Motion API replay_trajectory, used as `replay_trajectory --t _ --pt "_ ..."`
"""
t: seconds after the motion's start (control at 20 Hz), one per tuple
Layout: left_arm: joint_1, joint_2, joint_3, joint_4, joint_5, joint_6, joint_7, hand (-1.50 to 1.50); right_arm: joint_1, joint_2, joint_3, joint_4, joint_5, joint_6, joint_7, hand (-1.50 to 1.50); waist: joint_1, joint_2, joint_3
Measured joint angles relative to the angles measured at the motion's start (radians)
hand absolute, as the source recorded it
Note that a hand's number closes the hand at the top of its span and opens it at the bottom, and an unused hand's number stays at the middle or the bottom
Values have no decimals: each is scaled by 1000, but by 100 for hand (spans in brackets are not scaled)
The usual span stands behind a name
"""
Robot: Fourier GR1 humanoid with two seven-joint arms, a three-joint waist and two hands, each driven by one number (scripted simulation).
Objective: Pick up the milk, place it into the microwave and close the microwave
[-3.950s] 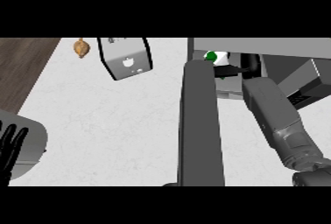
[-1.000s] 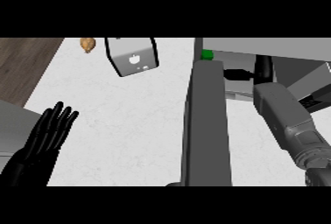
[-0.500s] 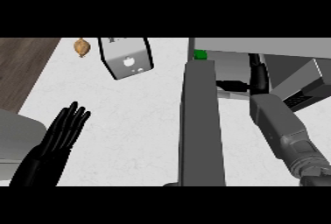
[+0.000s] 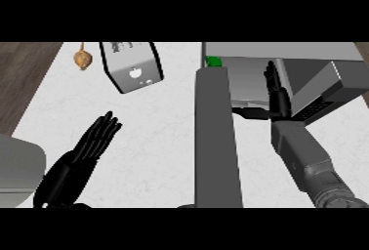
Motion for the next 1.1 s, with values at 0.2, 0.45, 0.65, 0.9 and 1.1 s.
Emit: replay_trajectory --t 0.2,0.45,0.65,0.9,1.1 --pt "-31 15 -40 68 -36 -40 -29 150 54 19 6 -23 -6 31 -34 -150 -18 -8 -1" --pt "-49 10 -105 129 -117 -45 -65 150 149 42 35 -91 -5 63 -69 -150 -38 -18 -2" --pt "-97 3 -117 207 -148 -40 -79 150 254 61 71 -184 -8 98 -79 -150 -50 -23 -3" --pt "-146 -6 -177 302 -250 -7 -103 150 378 62 117 -336 -11 142 -53 -150 -72 -29 -5" --pt "-202 -16 -241 409 -288 3 -108 150 493 58 153 -485 -16 174 -27 -150 -81 -29 -5"
